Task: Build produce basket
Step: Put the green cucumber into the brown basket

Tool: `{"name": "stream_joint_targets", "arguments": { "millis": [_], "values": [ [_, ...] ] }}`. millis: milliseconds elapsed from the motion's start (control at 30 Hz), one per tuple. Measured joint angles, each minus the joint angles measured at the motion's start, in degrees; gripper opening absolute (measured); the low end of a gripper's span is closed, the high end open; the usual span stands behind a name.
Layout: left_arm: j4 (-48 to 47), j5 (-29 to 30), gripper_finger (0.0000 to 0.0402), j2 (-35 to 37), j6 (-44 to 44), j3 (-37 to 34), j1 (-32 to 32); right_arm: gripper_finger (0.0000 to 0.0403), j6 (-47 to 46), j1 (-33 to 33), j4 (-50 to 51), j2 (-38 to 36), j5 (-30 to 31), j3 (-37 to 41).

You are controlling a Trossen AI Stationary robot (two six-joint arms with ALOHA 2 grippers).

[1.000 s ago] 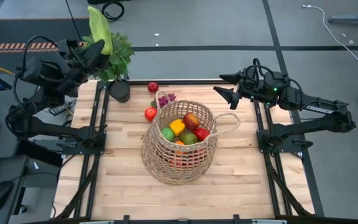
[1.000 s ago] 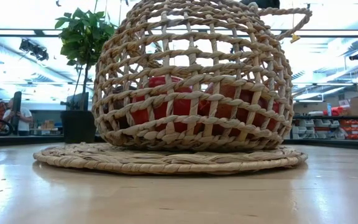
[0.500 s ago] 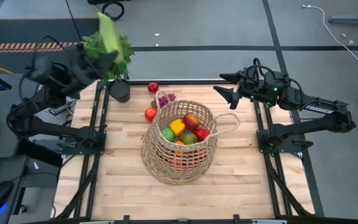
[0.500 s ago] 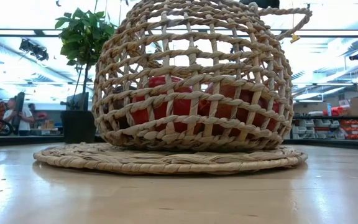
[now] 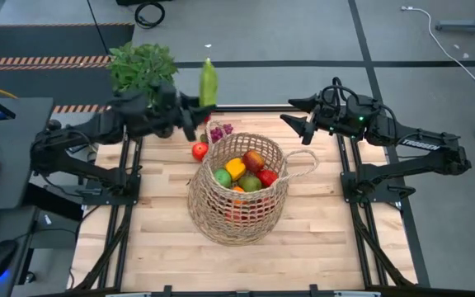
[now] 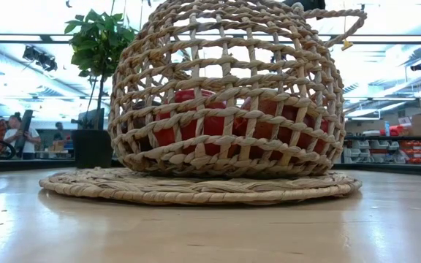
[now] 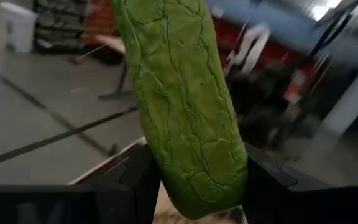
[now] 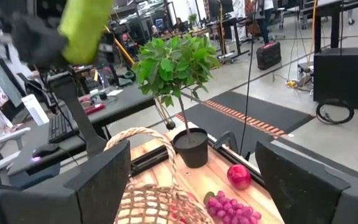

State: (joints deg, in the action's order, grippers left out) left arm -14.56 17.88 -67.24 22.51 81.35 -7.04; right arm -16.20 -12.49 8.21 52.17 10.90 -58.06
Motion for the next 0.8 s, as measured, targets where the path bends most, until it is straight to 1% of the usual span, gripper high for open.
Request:
{"name": "stream_joint_targets", "arguments": {
  "millis": [133, 300, 433, 500, 567, 633, 800],
  "values": [
    [-8.00, 3.58, 0.0181, -3.33, -2.24, 2.93, 1.72, 0.0349, -0.14, 0.00, -0.02, 0.12, -0.02, 0.00],
    [-17.85, 8.34, 0.0181, -10.18, -8.58, 12.10, 4.45, 0.0349, -0.14, 0.00, -0.01, 0.48, -0.03, 0.00],
    [-24.96, 10.26, 0.0181, -16.08, -15.39, 20.26, 5.73, 0.0349, -0.16, 0.00, -0.01, 0.76, -0.04, 0.00],
    [-25.89, 10.61, 0.0181, -18.43, -20.92, 22.96, 6.50, 0.0349, -0.16, 0.00, -0.24, 0.59, -0.04, 0.00],
    [-26.00, 10.63, 0.0181, -20.24, -29.31, 24.50, 7.63, 0.0349, -0.15, 0.00, -1.09, 0.17, -0.06, 0.00],
    [-25.87, 10.57, 0.0181, -21.51, -40.47, 25.14, 8.93, 0.0349, -0.03, 0.00, -2.45, -0.52, -0.09, 0.00],
    [-26.16, 10.65, 0.0181, -24.65, -76.56, 25.15, 11.74, 0.0349, 1.67, 0.00, -3.53, -1.90, -0.16, 0.00]
  ]
}}
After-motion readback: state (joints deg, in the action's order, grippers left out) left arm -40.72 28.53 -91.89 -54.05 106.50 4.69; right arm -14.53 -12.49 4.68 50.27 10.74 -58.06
